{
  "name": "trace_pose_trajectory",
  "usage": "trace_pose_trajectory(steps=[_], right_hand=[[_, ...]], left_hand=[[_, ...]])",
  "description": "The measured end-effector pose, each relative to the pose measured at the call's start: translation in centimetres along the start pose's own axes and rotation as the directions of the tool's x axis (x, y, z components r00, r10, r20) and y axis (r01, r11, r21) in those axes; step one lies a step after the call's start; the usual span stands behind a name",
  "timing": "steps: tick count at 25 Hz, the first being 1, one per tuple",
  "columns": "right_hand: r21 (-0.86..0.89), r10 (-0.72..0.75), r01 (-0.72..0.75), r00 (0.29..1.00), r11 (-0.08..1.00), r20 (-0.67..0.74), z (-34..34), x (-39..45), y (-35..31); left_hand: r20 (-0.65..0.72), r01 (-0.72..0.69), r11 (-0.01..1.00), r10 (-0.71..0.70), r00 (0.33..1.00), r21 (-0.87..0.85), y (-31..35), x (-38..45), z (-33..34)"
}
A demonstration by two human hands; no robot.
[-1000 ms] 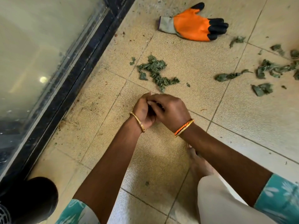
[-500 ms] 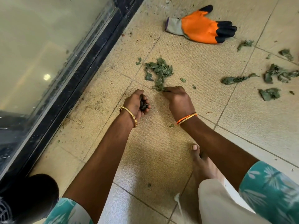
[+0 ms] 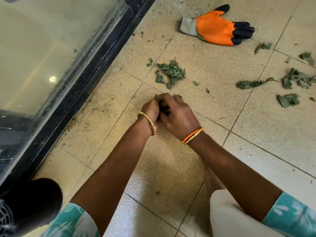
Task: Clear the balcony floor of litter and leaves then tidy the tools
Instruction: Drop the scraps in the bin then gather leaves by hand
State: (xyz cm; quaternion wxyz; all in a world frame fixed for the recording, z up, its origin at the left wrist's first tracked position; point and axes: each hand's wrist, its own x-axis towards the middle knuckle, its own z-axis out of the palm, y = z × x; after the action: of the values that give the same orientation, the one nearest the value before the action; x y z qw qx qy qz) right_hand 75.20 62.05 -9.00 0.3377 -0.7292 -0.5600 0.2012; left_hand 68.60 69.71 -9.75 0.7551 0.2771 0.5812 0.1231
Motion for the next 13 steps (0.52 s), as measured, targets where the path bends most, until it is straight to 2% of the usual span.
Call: trace_pose_trajectory(steps=[2, 4, 5, 7, 9, 11, 13], right_hand=[[-0.01, 0.002, -0.002, 0.997, 1.0, -0.081, -1.0, 0.9, 0.5], [-0.072, 0.098, -0.103, 0.992, 0.992, -0.08, -2.0, 3.5, 2.3], [-0.15, 0.141, -0.141, 0.99, 0.979, -0.01, -2.4, 5.3, 3.5], [-0.3, 0.183, -0.124, 0.967, 0.946, 0.177, -2.5, 8.2, 5.3], [-0.366, 0.136, -0.04, 0.961, 0.93, 0.241, -1.6, 9.8, 6.4], [-0.353, 0.027, 0.014, 0.993, 0.936, 0.113, -0.8, 10.2, 7.1], [-0.246, 0.011, -0.029, 0.997, 0.969, -0.073, -0.6, 10.0, 7.4]], left_hand=[[-0.088, -0.012, 1.0, 0.01, 0.996, -0.02, 0.5, 0.4, -0.8], [-0.112, -0.024, 1.0, 0.024, 0.993, 0.004, 1.1, 0.5, -1.8], [-0.094, -0.022, 1.0, 0.024, 0.995, 0.02, 1.4, 0.3, -2.0], [-0.057, -0.029, 0.997, 0.032, 0.998, 0.068, 1.5, 0.1, -2.4], [-0.065, -0.048, 0.994, 0.055, 0.996, 0.102, 1.7, 0.1, -2.5], [-0.112, -0.057, 0.99, 0.072, 0.991, 0.128, 1.9, 0.4, -2.8], [-0.135, -0.043, 0.991, 0.061, 0.989, 0.13, 2.1, 0.5, -2.9]])
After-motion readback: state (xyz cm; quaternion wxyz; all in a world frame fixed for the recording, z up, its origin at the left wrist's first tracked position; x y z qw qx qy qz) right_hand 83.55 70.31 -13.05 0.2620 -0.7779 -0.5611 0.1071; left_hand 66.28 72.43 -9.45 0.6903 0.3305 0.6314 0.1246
